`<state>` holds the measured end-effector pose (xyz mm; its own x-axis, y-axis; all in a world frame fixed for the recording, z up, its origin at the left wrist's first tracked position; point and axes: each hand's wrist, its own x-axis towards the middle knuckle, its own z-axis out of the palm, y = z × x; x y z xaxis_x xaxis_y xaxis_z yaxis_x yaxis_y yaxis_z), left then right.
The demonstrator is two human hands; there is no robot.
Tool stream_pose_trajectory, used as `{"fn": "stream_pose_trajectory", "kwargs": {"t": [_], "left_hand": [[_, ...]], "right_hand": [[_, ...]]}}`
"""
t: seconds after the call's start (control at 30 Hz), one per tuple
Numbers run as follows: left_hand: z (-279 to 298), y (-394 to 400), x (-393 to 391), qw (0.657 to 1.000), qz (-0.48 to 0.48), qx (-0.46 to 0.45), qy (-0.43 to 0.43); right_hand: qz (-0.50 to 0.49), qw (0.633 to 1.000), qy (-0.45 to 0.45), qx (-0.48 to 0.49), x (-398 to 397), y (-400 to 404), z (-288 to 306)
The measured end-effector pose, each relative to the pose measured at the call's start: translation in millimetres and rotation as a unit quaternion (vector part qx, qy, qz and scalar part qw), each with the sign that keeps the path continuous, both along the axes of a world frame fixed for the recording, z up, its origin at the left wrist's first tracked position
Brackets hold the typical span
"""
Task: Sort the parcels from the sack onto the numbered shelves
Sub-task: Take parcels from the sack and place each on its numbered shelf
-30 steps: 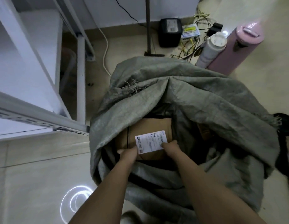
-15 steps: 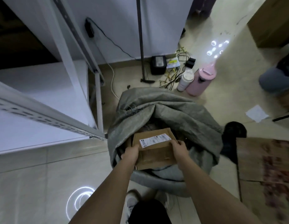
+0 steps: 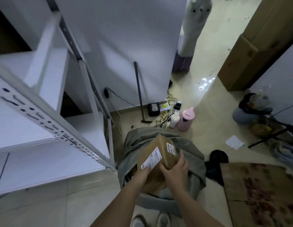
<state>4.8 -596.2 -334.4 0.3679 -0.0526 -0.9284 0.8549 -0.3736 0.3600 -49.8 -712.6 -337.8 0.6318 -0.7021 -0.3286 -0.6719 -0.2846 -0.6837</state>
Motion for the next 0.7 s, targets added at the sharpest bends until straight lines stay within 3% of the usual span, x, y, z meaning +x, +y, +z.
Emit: {"fn": "stream_pose_trajectory", "kwargs": {"t": [0.1,0.17,0.27,0.37,0.53,0.7], "left_hand": [[42,-11,2,0.997,0.017,-0.077,-0.015],[67,-15,4,0.993,0.020,-0.110,-0.038],[90,-16,5,0.986,0.060,-0.145,-0.060],[106,-17,15,0.981,0.090,-0.160,-0.060],[123,-11,24,0.979,0.131,-0.141,-0.074],[134,-4,22,0.978,0.148,-0.142,-0.046]], "right_hand": [[0.073,0.993,-0.066,-0.068,-3,1,21],[0.139,0.970,-0.109,-0.166,-8,-2,31],[0.279,0.884,-0.132,-0.351,-14,-9,47],[0.378,0.797,-0.165,-0.441,-20,-21,55],[0.455,0.652,-0.213,-0.568,-25,-37,61],[0.489,0.586,-0.266,-0.588,-21,-35,82]]}}
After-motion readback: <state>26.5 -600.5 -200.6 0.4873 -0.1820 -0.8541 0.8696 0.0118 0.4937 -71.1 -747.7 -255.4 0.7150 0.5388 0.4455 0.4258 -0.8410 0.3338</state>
